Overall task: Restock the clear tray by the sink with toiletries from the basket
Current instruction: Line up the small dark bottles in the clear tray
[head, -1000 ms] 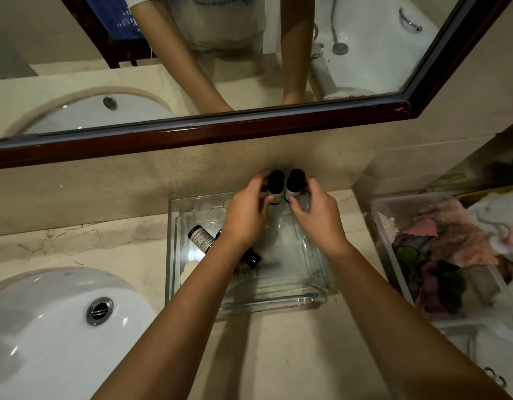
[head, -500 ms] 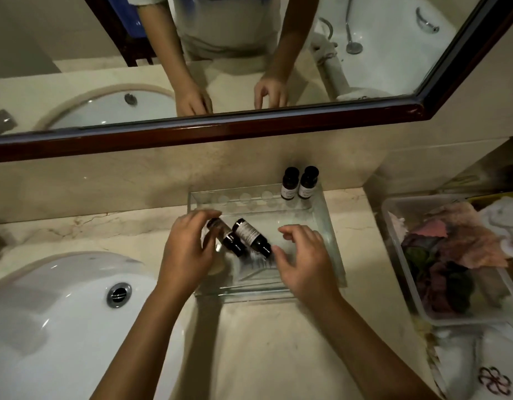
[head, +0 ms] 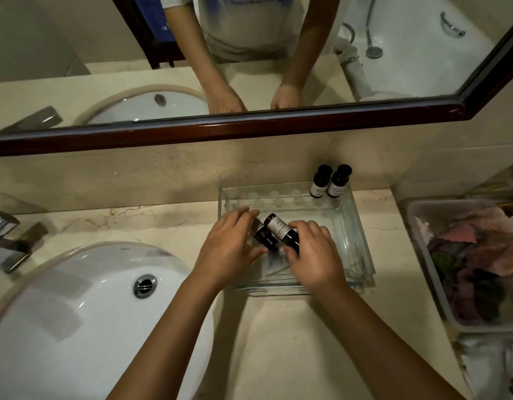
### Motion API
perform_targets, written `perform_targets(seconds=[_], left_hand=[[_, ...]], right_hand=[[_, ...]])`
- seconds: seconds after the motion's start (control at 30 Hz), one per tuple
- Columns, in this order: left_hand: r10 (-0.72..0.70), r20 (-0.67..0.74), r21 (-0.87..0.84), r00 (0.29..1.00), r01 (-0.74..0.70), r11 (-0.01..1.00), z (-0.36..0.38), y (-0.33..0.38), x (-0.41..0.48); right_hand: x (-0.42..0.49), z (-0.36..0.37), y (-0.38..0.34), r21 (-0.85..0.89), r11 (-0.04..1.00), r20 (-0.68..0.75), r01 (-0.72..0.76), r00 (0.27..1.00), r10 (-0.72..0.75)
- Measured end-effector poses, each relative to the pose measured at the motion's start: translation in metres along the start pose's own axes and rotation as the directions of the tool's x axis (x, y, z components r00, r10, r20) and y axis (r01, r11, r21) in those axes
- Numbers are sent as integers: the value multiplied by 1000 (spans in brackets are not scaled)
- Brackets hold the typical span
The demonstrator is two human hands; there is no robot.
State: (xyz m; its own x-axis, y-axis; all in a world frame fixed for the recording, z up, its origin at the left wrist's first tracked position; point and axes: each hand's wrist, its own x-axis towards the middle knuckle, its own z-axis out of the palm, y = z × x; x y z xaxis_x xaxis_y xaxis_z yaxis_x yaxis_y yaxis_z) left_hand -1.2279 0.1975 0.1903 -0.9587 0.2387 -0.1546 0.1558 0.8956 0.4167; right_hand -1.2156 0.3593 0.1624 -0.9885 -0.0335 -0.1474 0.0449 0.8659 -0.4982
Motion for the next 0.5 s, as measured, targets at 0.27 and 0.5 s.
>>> perform_targets(seconds=[0.27, 0.5], left_hand=[[58, 35, 149, 998, -63, 987, -3, 8, 14], [168, 121, 321, 978, -199, 926, 12, 3, 26]], right_hand=[[6, -12, 5, 118, 992, -86, -35, 995, 45], [18, -24, -6, 159, 987, -170, -11, 985, 39]])
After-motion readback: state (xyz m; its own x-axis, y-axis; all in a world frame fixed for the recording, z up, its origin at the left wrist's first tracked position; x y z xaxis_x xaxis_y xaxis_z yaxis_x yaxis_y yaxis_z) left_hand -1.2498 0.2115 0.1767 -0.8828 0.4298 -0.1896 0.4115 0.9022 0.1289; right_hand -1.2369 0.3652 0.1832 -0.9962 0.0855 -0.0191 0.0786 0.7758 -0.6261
